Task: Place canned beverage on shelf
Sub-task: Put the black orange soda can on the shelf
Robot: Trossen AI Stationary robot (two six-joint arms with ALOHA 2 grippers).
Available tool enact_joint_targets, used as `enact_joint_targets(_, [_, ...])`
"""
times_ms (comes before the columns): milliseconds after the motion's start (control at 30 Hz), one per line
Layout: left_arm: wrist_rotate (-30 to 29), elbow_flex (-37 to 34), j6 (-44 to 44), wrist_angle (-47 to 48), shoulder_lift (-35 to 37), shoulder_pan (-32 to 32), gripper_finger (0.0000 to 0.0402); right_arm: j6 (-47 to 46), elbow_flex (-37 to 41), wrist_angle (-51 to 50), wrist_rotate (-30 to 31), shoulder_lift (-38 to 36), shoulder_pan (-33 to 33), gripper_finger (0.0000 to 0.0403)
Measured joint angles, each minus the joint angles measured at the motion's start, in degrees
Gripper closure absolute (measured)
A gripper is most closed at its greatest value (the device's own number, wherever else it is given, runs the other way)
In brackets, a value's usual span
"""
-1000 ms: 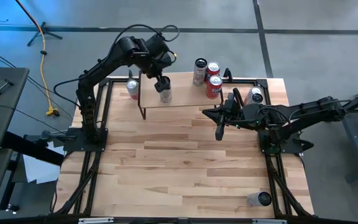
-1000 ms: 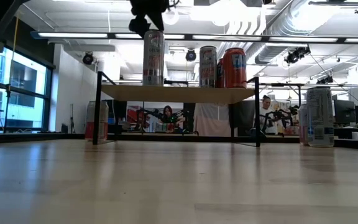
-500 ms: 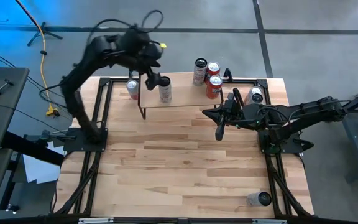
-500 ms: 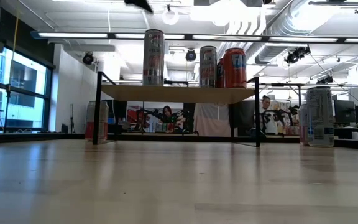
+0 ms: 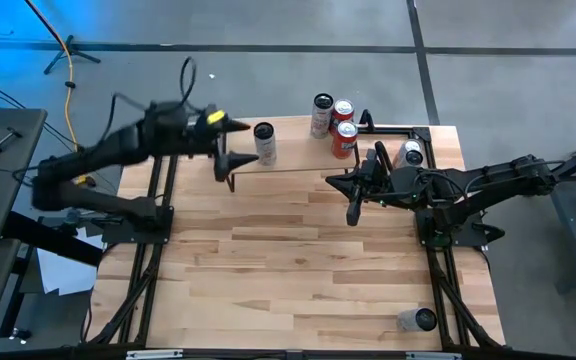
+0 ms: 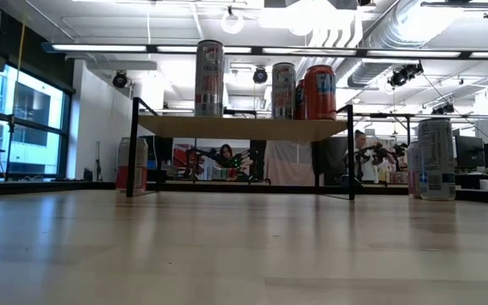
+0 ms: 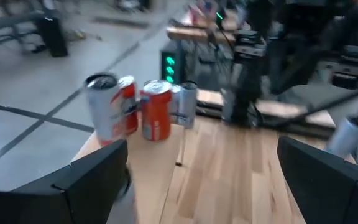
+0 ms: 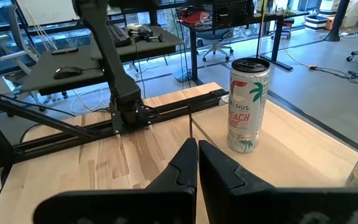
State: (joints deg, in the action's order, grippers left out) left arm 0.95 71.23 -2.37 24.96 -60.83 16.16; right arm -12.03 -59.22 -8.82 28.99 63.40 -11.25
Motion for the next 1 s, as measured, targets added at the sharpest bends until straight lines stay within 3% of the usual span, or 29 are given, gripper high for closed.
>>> enact_joint_targets(100, [-3.32,-13.24,-4.47,-11.19,7.19,0.01,0.0025,-0.59,0.0,0.0,-0.02,0.0,0.0,0.0403])
enact_joint_targets(233, [-5.3,-21.95,-4.39,-17.8,13.68,0.04,0.0025,-1.14,0.0,0.0,0.0,0.0,0.0,0.0403])
enact_joint_targets(533, [-4.56,-23.46,-0.23,-15.73,17.56,0.63,0.0026,-1.02,0.0,-0.04,2.71,0.02,0.0,0.0403])
enact_joint_targets(667, [-1.41,-23.82,1.75,-15.17,16.15,3.24,0.005,-1.04,0.0,-0.07,2.75,0.02,0.0,0.0403])
enact_joint_targets(800, [0.99,-27.23,3.57,-18.3,15.2,7.37,0.0138,-2.13,0.0,-0.5,2.75,0.02,0.0,0.0403])
enact_joint_targets(900, [3.7,-31.8,3.03,-23.11,15.1,11.24,0.0246,-3.29,0.0,-1.55,2.75,0.02,0.0,0.0403])
enact_joint_targets(1000, [10.74,-37.25,0.49,-31.9,14.91,15.41,0.0364,-4.62,0.0,-2.63,2.76,0.02,0.0,0.0403])
